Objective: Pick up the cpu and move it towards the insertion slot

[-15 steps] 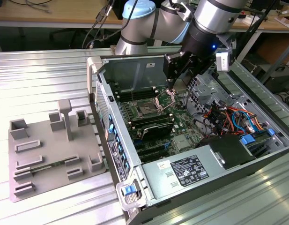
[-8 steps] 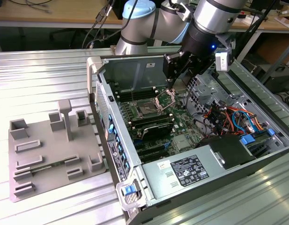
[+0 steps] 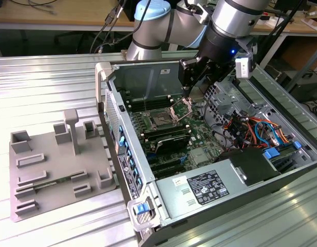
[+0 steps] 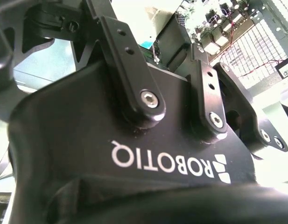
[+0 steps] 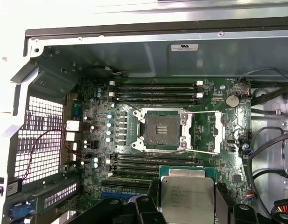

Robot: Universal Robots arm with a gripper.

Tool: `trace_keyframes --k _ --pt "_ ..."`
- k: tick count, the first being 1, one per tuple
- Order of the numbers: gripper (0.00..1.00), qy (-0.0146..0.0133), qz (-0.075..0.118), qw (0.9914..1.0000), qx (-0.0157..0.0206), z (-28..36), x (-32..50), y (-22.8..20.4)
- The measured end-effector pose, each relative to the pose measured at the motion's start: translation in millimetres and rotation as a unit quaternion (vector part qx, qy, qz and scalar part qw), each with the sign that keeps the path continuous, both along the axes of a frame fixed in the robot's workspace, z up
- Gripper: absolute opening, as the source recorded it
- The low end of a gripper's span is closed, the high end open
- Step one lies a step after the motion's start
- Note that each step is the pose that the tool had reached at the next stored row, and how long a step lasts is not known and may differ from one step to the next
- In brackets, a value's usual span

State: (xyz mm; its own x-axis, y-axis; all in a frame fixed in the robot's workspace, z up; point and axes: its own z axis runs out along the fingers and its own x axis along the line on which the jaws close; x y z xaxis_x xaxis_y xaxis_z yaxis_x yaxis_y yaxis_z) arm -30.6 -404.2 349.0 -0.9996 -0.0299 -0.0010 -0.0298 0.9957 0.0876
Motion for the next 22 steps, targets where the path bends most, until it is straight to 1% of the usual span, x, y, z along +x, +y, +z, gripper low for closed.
trace_keyframes --k 22 --pt "0.55 0.0 0.0 1.0 0.0 -5.2 0.4 1.9"
